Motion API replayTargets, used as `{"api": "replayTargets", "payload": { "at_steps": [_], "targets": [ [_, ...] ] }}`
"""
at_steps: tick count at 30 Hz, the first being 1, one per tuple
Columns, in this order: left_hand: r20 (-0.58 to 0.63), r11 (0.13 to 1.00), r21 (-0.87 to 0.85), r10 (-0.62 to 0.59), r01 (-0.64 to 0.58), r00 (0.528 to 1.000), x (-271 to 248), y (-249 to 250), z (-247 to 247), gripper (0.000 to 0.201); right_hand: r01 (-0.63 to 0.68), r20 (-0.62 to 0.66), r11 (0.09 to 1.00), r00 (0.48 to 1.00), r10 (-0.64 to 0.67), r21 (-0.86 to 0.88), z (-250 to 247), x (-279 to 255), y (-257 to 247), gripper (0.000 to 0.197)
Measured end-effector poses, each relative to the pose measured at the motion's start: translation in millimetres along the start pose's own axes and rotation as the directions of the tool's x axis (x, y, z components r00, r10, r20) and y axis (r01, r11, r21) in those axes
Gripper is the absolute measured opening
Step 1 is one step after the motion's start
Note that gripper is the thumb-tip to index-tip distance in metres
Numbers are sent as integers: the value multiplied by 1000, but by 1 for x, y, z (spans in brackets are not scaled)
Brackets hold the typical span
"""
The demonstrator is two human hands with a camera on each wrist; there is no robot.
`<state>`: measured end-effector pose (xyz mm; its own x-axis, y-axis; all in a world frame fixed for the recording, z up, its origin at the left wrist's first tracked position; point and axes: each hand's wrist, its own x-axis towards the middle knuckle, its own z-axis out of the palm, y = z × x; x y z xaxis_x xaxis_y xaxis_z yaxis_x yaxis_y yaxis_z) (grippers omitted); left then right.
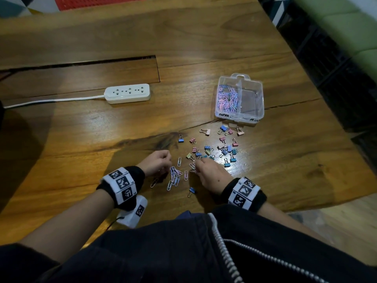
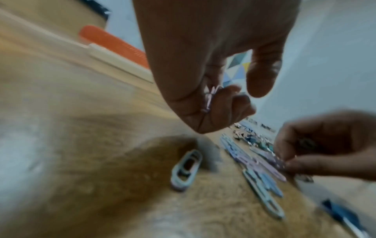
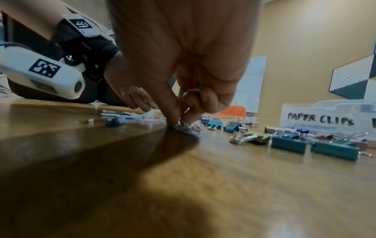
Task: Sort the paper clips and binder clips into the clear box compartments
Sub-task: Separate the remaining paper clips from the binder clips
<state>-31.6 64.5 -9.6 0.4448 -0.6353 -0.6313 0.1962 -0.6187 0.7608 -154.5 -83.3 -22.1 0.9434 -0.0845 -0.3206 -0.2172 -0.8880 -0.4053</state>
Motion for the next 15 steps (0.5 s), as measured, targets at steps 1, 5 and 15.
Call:
{"api": "replayTargets", "payload": {
  "at_steps": [1, 5, 15],
  "targets": [
    [-9, 997, 70, 15, -15, 1000, 1, 0, 2, 34, 14, 2, 1000, 1000, -14, 6, -1, -1, 0, 14],
    [-99, 902, 432, 52, -4, 994, 5, 1, 10, 42, 60, -4, 998, 998, -59, 21, -4, -3, 1, 18],
    [-227, 498, 849, 40, 178, 973, 2, 4, 26, 47, 42, -24, 987, 999, -38, 158, -5, 2, 14, 24]
  ]
}}
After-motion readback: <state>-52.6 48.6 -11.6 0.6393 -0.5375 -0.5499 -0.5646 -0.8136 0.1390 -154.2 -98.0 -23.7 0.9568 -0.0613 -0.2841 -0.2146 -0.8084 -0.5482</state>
